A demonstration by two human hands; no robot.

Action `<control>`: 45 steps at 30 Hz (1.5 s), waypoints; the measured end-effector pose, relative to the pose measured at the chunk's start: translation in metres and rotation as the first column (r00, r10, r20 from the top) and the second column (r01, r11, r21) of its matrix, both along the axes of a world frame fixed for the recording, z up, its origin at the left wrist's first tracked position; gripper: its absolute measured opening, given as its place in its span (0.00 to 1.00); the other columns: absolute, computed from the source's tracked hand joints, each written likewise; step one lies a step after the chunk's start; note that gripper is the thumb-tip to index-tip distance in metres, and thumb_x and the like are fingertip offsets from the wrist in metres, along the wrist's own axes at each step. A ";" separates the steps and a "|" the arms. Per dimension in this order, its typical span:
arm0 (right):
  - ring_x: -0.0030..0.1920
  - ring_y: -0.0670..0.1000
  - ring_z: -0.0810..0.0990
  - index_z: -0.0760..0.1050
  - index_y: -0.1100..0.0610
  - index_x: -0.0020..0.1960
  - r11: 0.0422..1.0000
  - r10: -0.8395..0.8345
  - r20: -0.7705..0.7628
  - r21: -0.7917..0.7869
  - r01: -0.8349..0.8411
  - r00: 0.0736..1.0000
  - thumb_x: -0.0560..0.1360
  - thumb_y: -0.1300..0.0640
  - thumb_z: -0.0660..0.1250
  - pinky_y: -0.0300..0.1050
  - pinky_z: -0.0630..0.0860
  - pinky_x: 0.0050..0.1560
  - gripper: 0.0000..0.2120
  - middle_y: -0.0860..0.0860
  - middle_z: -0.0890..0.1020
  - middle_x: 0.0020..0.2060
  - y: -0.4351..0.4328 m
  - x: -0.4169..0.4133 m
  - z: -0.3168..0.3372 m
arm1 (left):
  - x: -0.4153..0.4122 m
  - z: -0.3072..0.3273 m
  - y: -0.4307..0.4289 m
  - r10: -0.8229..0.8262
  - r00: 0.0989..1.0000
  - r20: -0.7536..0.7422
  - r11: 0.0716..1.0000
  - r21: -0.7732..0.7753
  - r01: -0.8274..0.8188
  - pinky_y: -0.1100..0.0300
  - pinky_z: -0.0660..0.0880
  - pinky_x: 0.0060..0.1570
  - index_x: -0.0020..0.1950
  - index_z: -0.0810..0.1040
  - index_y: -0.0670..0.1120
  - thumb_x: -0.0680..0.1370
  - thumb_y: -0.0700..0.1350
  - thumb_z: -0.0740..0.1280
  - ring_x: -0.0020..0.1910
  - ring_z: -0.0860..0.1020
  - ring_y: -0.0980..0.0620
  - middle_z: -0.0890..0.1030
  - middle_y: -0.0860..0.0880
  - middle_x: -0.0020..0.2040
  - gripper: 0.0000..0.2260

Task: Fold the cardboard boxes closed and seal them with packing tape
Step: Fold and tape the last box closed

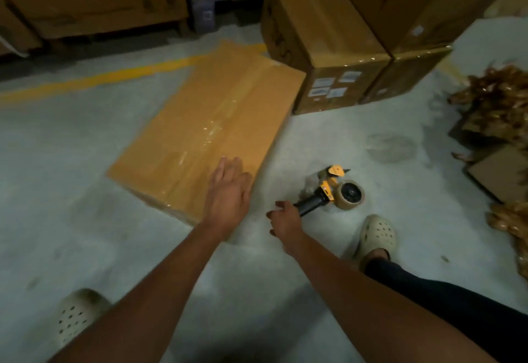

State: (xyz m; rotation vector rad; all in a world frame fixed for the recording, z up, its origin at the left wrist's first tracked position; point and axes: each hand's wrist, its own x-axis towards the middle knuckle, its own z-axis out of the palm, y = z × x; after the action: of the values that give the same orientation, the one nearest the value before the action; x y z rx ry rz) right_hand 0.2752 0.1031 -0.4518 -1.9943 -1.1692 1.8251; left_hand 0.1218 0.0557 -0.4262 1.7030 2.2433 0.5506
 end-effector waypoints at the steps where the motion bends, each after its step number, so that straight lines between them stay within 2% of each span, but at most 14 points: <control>1: 0.40 0.55 0.76 0.72 0.54 0.57 0.994 -0.098 -0.005 -0.048 0.098 0.995 0.79 0.60 0.62 0.49 0.75 0.43 0.08 0.59 0.79 0.49 0.006 0.012 -0.010 | -0.003 -0.004 0.014 -0.029 0.999 -0.031 0.999 -0.019 0.028 0.40 0.61 0.73 0.63 0.79 0.44 0.79 0.42 0.63 0.77 0.58 0.35 0.67 0.39 0.75 0.14; 2: 0.38 0.54 0.75 0.73 0.55 0.51 0.986 -0.153 0.021 -0.059 0.154 0.988 0.79 0.60 0.62 0.48 0.76 0.41 0.03 0.58 0.77 0.44 0.013 0.024 -0.016 | -0.007 -0.009 0.028 -0.048 0.997 -0.066 0.998 -0.038 0.045 0.41 0.61 0.72 0.63 0.78 0.45 0.78 0.45 0.62 0.75 0.60 0.35 0.68 0.38 0.74 0.15; 4: 0.38 0.53 0.75 0.73 0.53 0.40 0.993 -0.101 0.083 -0.050 0.106 0.991 0.78 0.60 0.62 0.53 0.80 0.49 0.08 0.55 0.76 0.39 0.030 0.045 -0.028 | -0.012 -0.013 0.052 -0.056 0.993 -0.103 0.997 -0.063 0.050 0.42 0.63 0.70 0.64 0.77 0.45 0.78 0.48 0.63 0.72 0.63 0.36 0.69 0.37 0.72 0.16; 8: 0.37 0.49 0.75 0.70 0.52 0.38 0.984 -0.118 0.094 -0.123 0.129 0.989 0.77 0.62 0.62 0.53 0.78 0.56 0.11 0.50 0.74 0.37 0.069 0.072 -0.058 | -0.013 -0.017 0.083 -0.024 0.986 -0.166 0.999 -0.043 0.017 0.42 0.65 0.66 0.66 0.74 0.45 0.78 0.49 0.67 0.69 0.65 0.39 0.69 0.40 0.70 0.18; 10: 0.40 0.52 0.74 0.70 0.57 0.41 0.970 -0.203 0.145 -0.104 0.219 0.968 0.77 0.60 0.62 0.55 0.79 0.52 0.06 0.53 0.74 0.38 0.087 0.076 -0.080 | -0.009 -0.024 0.086 0.030 0.982 -0.187 0.999 0.024 -0.026 0.42 0.67 0.63 0.66 0.75 0.45 0.78 0.50 0.65 0.66 0.68 0.39 0.70 0.40 0.67 0.18; 13: 0.36 0.51 0.70 0.66 0.59 0.52 0.893 -0.414 0.137 -0.134 0.431 0.900 0.79 0.57 0.64 0.46 0.70 0.33 0.08 0.54 0.71 0.38 0.105 0.071 -0.099 | -0.004 -0.031 0.084 0.084 0.975 -0.204 0.993 0.100 -0.064 0.42 0.68 0.61 0.65 0.75 0.44 0.77 0.53 0.60 0.63 0.69 0.38 0.72 0.40 0.65 0.20; 18: 0.53 0.57 0.79 0.71 0.58 0.64 0.744 -0.614 0.006 -0.329 0.582 0.789 0.73 0.53 0.74 0.54 0.79 0.54 0.23 0.55 0.79 0.57 0.121 0.055 -0.112 | -0.005 -0.030 0.083 0.098 0.979 -0.177 0.990 0.118 -0.078 0.43 0.68 0.61 0.65 0.75 0.46 0.77 0.54 0.59 0.63 0.68 0.40 0.72 0.42 0.66 0.20; 21: 0.42 0.52 0.78 0.72 0.56 0.56 0.724 -0.655 -0.020 -0.303 0.619 0.756 0.72 0.56 0.74 0.47 0.78 0.39 0.16 0.53 0.78 0.49 0.123 0.057 -0.083 | -0.004 -0.024 0.084 0.096 0.977 -0.192 0.994 0.068 -0.084 0.43 0.69 0.60 0.64 0.75 0.47 0.77 0.53 0.61 0.62 0.68 0.40 0.71 0.42 0.66 0.19; 26: 0.33 0.52 0.74 0.71 0.59 0.41 0.843 -0.511 -0.074 -0.235 0.483 0.856 0.73 0.64 0.68 0.43 0.70 0.31 0.06 0.56 0.74 0.35 0.101 0.084 -0.002 | 0.003 -0.001 0.077 -0.021 0.985 -0.170 0.975 -0.221 -0.017 0.41 0.58 0.72 0.76 0.64 0.48 0.77 0.57 0.66 0.74 0.60 0.39 0.60 0.41 0.77 0.30; 29: 0.30 0.54 0.73 0.73 0.61 0.39 0.942 -0.329 -0.085 -0.103 0.320 0.940 0.71 0.64 0.70 0.44 0.70 0.31 0.06 0.58 0.74 0.33 0.071 0.092 0.050 | 0.007 0.032 0.065 0.097 0.978 0.185 0.958 -0.284 -0.041 0.48 0.65 0.69 0.75 0.68 0.45 0.79 0.54 0.67 0.71 0.67 0.40 0.66 0.40 0.74 0.26; 31: 0.30 0.55 0.73 0.75 0.63 0.41 0.978 -0.209 -0.105 -0.005 0.209 0.972 0.69 0.65 0.71 0.43 0.71 0.29 0.05 0.57 0.74 0.32 0.049 0.089 0.084 | 0.012 0.073 0.048 0.326 0.770 0.548 0.938 -0.290 -0.191 0.50 0.75 0.57 0.67 0.75 0.42 0.78 0.48 0.70 0.55 0.78 0.43 0.77 0.40 0.61 0.20; 34: 0.34 0.55 0.73 0.76 0.62 0.43 0.993 -0.022 -0.132 0.109 0.036 0.991 0.69 0.64 0.72 0.42 0.71 0.29 0.05 0.57 0.73 0.34 0.010 0.083 0.138 | 0.024 0.141 0.005 0.464 0.268 0.845 0.864 -0.365 -0.347 0.55 0.79 0.38 0.52 0.77 0.42 0.81 0.42 0.65 0.37 0.80 0.45 0.80 0.40 0.44 0.04; 41: 0.33 0.50 0.70 0.73 0.58 0.39 0.854 0.432 -0.092 0.361 -0.374 0.897 0.59 0.54 0.71 0.41 0.66 0.32 0.12 0.51 0.71 0.31 -0.089 0.072 0.251 | 0.025 0.231 -0.116 0.329 -0.352 0.876 0.755 -0.468 -0.459 0.52 0.83 0.40 0.63 0.70 0.36 0.84 0.48 0.61 0.52 0.80 0.35 0.78 0.32 0.53 0.17; 45: 0.35 0.50 0.74 0.76 0.63 0.48 0.733 0.582 -0.034 0.456 -0.505 0.813 0.63 0.58 0.75 0.45 0.70 0.35 0.17 0.57 0.76 0.35 -0.123 0.082 0.269 | 0.021 0.260 -0.169 0.229 -0.547 0.805 0.775 -0.491 -0.397 0.51 0.84 0.37 0.65 0.69 0.35 0.83 0.54 0.59 0.52 0.81 0.32 0.77 0.29 0.59 0.23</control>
State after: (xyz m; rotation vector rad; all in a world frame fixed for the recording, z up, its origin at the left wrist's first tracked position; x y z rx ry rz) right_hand 0.3576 -0.0200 -0.1829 -1.2874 -2.0489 1.7022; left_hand 0.1429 -0.1130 -0.1662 -0.2926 1.0210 1.5142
